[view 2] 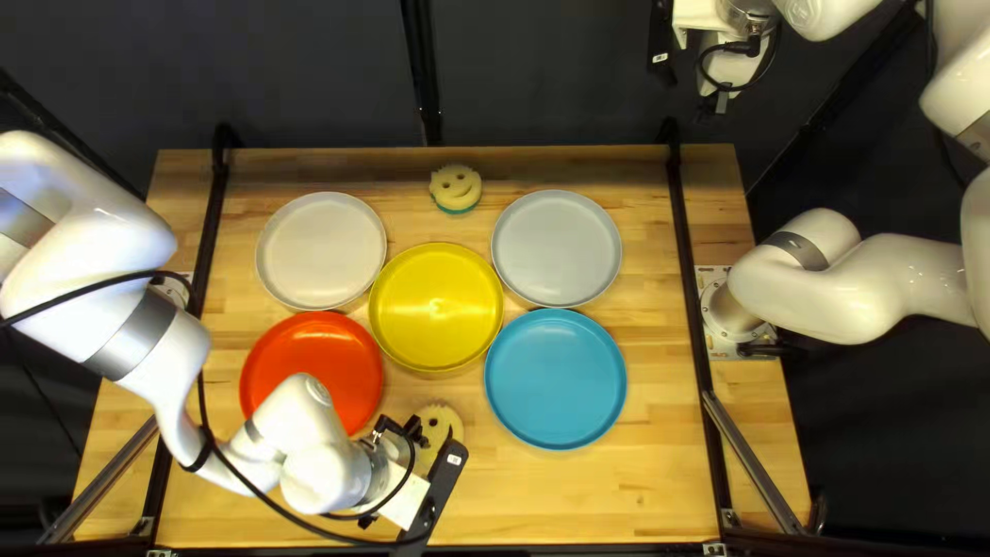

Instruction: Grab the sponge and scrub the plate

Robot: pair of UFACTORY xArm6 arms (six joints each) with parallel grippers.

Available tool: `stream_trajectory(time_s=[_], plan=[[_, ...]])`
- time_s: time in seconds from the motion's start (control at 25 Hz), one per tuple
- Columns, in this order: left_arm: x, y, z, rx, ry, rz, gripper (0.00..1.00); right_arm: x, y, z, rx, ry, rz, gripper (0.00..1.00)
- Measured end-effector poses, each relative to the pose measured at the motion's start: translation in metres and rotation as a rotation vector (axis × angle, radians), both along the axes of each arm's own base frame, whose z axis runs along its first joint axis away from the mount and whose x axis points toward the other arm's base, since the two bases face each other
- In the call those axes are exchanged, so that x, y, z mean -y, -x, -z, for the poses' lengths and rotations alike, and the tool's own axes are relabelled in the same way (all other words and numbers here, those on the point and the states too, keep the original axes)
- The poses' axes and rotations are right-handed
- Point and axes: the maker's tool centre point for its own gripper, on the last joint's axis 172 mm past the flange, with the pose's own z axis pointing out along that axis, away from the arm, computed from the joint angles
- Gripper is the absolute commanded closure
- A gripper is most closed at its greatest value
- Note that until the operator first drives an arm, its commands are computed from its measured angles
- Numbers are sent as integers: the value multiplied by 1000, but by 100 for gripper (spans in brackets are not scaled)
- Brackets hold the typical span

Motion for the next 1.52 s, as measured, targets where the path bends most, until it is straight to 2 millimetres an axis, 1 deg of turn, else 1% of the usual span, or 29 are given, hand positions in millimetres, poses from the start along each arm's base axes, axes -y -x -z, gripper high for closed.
stream_trajectory(time_s=[0.4,0.52,0.56,0.6,1.32,1.36,1.52], plan=[[-16,0,17,24,-6,-23,0,0,0,0,0,0,0,0],[-17,1,19,24,-2,-25,0,0,0,0,0,0,0,0],[-17,2,19,25,0,-27,15,0,0,0,0,0,0,0],[-16,2,18,27,3,-28,100,0,0,0,0,0,0,0],[-15,5,17,29,9,-26,100,0,0,0,0,0,0,0],[-15,5,14,26,11,-26,100,0,0,0,0,0,0,0],[-17,12,-12,1,20,-24,100,0,0,0,0,0,0,0]])
